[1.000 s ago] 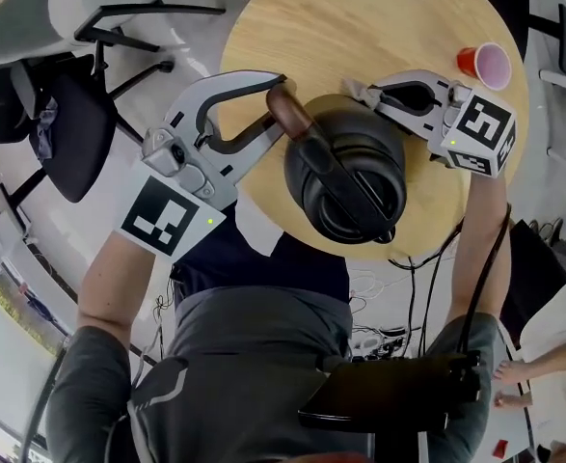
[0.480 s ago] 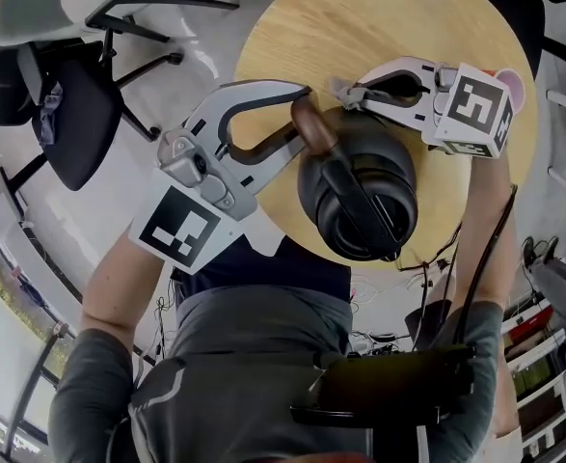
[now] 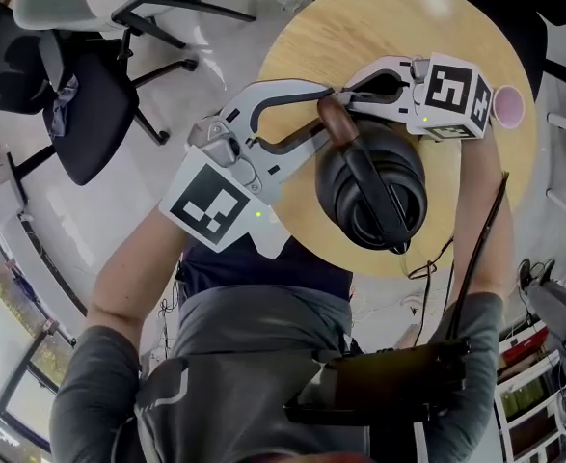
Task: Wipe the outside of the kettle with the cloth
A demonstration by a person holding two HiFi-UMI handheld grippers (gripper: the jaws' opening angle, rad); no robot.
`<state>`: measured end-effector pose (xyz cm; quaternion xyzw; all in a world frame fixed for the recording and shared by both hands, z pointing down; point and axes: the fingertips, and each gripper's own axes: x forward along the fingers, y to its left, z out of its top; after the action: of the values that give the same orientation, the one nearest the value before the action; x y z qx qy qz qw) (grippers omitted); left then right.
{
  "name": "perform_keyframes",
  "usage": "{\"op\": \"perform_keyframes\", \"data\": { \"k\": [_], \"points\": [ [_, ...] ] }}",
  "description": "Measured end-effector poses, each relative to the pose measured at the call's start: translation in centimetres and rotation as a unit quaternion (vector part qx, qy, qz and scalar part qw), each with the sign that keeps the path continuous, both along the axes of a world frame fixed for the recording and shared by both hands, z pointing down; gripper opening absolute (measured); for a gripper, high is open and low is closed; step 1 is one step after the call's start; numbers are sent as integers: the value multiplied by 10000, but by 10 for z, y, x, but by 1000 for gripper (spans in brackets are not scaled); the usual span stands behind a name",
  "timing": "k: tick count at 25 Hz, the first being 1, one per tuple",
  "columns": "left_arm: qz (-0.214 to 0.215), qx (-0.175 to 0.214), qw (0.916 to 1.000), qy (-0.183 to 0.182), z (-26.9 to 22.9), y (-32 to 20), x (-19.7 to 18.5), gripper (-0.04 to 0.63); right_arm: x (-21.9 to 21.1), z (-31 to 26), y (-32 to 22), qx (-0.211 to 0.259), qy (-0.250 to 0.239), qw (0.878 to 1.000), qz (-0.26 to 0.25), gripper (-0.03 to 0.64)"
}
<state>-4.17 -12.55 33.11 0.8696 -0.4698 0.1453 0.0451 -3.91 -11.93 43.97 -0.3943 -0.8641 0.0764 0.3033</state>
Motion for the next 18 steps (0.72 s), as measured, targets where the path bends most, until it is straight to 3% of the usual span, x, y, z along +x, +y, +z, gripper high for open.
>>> {"op": "perform_keyframes", "data": {
  "k": [3,6,8,13,16,18],
  "points": [
    [34,-119,9999,82,2,1,1,108,-2,-2,-6,113,-38,9996,255,48],
    [38,-529,9979,365,5,5,1,117,-3,-14,-35,225,-195,9923,1198,48],
    [167,-697,9974,119,5,11,-2,135,3,-30,-51,181,-342,9821,1843,49],
    [394,-787,9959,-212,-15,21,-4,161,26,-94,-73,-71,-941,9388,3313,49],
    [331,-894,9954,50,-25,29,-13,161,41,-122,-74,142,-1122,9102,3984,49],
    [304,-965,9949,26,-30,33,-20,161,55,-138,-73,245,-1197,8892,4410,49]
  ]
}}
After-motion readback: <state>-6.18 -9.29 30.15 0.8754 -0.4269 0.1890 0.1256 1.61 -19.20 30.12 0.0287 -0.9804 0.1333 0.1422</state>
